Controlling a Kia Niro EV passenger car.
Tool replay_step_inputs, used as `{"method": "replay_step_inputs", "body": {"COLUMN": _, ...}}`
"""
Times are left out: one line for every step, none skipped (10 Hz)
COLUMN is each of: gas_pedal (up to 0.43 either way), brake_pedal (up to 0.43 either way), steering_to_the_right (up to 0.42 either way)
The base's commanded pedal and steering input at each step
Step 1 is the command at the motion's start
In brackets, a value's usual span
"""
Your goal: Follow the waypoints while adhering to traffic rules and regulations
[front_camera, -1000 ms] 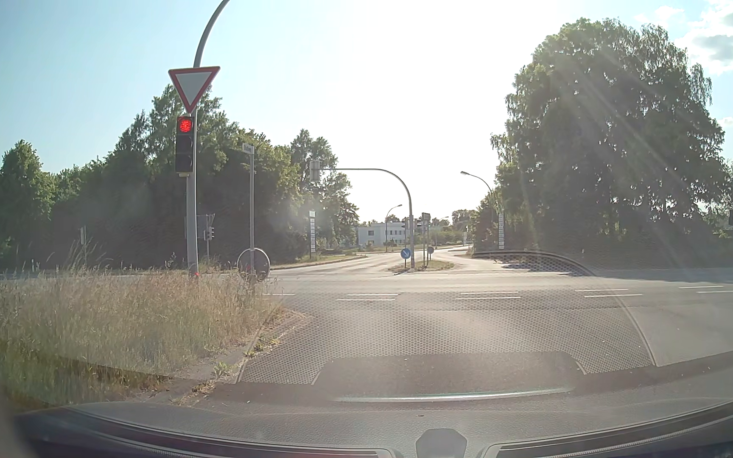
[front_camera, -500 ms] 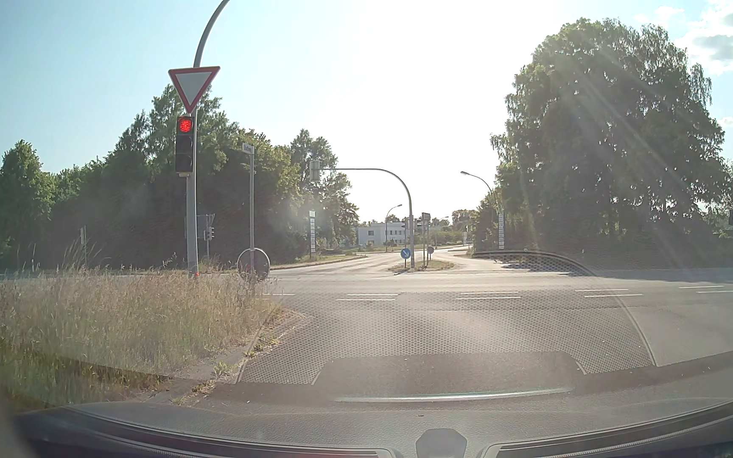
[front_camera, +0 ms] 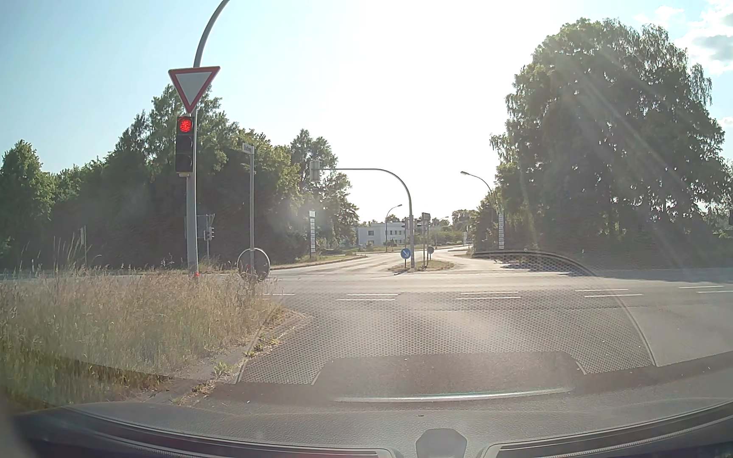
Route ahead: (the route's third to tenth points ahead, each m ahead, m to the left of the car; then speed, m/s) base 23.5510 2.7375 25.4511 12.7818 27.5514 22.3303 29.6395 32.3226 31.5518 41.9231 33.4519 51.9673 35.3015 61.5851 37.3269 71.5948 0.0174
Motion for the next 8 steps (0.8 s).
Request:
{"method": "replay_step_inputs", "body": {"gas_pedal": 0.0, "brake_pedal": 0.207, "steering_to_the_right": 0.015}}
{"method": "replay_step_inputs", "body": {"gas_pedal": 0.0, "brake_pedal": 0.195, "steering_to_the_right": 0.015}}
{"method": "replay_step_inputs", "body": {"gas_pedal": 0.0, "brake_pedal": 0.189, "steering_to_the_right": 0.015}}
{"method": "replay_step_inputs", "body": {"gas_pedal": 0.0, "brake_pedal": 0.189, "steering_to_the_right": 0.015}}
{"method": "replay_step_inputs", "body": {"gas_pedal": 0.0, "brake_pedal": 0.189, "steering_to_the_right": 0.015}}
{"method": "replay_step_inputs", "body": {"gas_pedal": 0.0, "brake_pedal": 0.189, "steering_to_the_right": 0.015}}
{"method": "replay_step_inputs", "body": {"gas_pedal": 0.0, "brake_pedal": 0.189, "steering_to_the_right": 0.015}}
{"method": "replay_step_inputs", "body": {"gas_pedal": 0.0, "brake_pedal": 0.189, "steering_to_the_right": 0.015}}
